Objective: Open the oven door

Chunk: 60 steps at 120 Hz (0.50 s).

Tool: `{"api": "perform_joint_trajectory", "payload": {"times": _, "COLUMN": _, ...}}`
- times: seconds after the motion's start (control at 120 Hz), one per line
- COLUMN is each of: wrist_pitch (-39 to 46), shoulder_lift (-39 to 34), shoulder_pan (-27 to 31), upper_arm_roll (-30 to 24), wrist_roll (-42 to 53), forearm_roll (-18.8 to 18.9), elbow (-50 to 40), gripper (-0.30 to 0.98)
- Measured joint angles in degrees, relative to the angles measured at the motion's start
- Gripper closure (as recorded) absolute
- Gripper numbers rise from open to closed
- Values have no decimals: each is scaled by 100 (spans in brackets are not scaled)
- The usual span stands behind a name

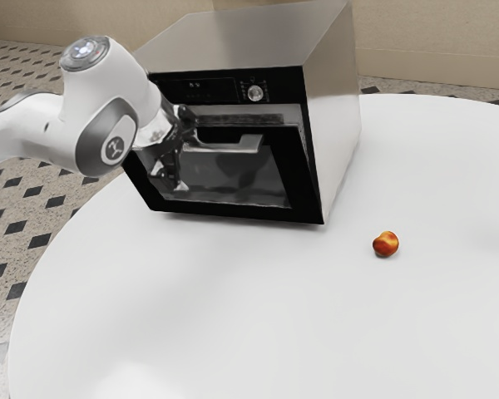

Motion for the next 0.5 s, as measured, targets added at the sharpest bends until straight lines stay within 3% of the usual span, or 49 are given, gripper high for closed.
{"api": "perform_joint_trajectory", "payload": {"times": 0.242, "wrist_pitch": -96, "shoulder_lift": -1565, "shoulder_pan": 387, "upper_arm_roll": 41, "wrist_roll": 10, "forearm_roll": -676, "elbow": -1378, "gripper": 0}}
{"api": "perform_joint_trajectory", "payload": {"times": 0.317, "wrist_pitch": -858, "shoulder_lift": -1731, "shoulder_pan": -100, "upper_arm_roll": 72, "wrist_roll": -331, "forearm_roll": -967, "elbow": -726, "gripper": 0}}
{"api": "perform_joint_trajectory", "payload": {"times": 0.417, "wrist_pitch": -1874, "shoulder_lift": -1748, "shoulder_pan": -1678, "upper_arm_roll": 1230, "wrist_roll": -826, "forearm_roll": -1212, "elbow": -342, "gripper": 0}}
{"api": "perform_joint_trajectory", "payload": {"times": 0.5, "wrist_pitch": -2594, "shoulder_lift": -1666, "shoulder_pan": -2110, "upper_arm_roll": 1559, "wrist_roll": -1223, "forearm_roll": -1438, "elbow": -233, "gripper": 0}}
